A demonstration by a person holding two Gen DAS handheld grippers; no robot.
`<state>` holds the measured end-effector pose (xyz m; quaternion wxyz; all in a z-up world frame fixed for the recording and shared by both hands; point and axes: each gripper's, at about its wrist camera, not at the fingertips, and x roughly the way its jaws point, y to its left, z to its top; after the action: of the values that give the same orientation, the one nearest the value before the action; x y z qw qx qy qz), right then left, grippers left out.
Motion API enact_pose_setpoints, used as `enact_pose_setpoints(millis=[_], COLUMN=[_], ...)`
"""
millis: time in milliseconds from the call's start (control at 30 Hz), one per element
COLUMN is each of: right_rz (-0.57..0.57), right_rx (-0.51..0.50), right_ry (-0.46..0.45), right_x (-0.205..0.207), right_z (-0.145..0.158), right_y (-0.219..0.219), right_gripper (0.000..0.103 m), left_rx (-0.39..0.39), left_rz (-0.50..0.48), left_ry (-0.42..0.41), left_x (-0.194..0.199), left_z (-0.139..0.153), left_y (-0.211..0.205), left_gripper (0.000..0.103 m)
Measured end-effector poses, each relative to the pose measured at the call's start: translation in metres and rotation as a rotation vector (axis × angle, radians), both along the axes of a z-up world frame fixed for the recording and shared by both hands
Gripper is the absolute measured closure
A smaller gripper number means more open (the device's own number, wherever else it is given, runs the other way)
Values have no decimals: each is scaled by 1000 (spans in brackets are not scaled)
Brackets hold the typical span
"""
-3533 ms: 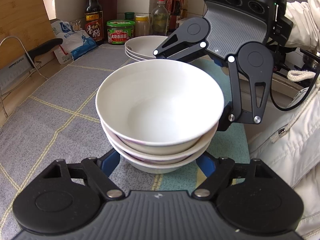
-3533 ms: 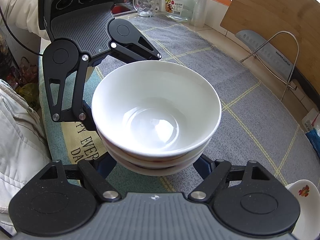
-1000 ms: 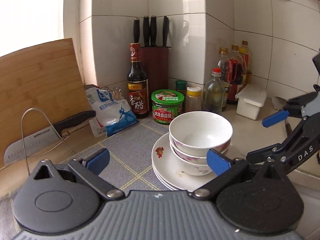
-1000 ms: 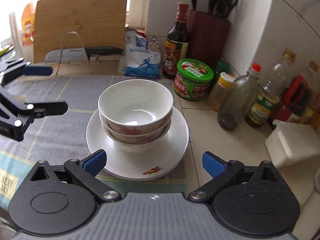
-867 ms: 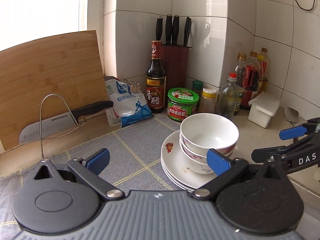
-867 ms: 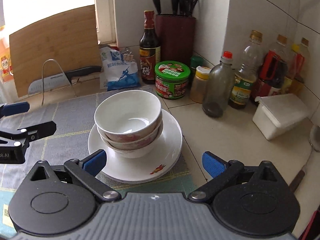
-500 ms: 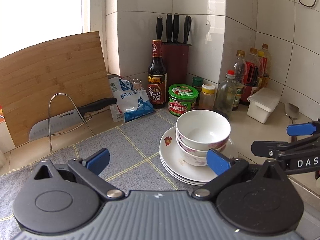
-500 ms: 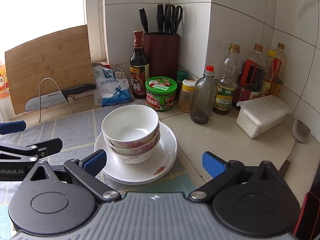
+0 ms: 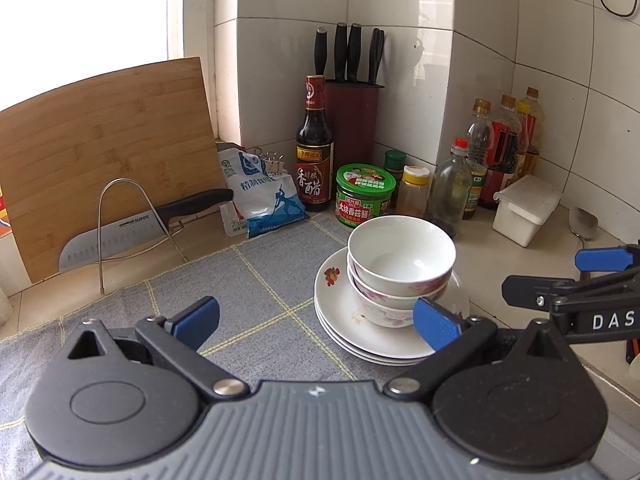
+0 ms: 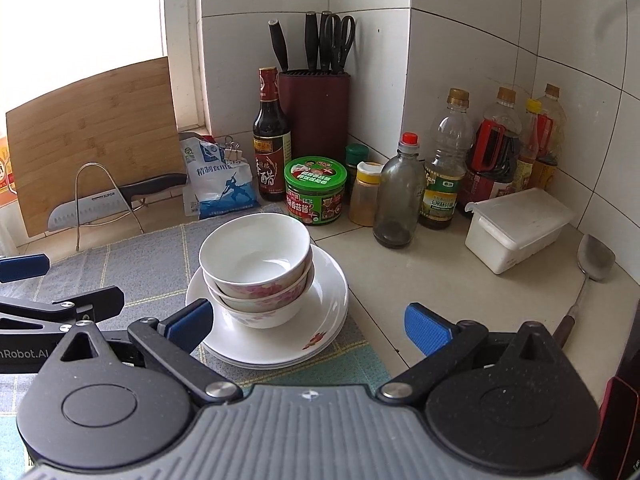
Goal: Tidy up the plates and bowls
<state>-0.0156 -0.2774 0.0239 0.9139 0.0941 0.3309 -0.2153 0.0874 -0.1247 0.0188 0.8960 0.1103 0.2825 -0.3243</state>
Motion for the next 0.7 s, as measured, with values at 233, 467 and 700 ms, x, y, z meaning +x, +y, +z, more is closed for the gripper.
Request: enact_pose_setpoints(millis=[233, 467, 700], right_rz=[5, 5, 0], right_rx=[-6, -10, -13], right_ry=[5, 6, 5], right_x=[2, 4, 2], right_z=[0, 1, 3], right_y=[2, 4, 5], right_gripper=[0, 0, 0], left_rx=[-1, -3, -1], left_rz=[13, 29, 40], left_ry=[2, 0, -3], left_x=[0, -1, -2], left_z=[2, 2, 3], left_y=[0, 1, 0], left_gripper=[1, 1, 1])
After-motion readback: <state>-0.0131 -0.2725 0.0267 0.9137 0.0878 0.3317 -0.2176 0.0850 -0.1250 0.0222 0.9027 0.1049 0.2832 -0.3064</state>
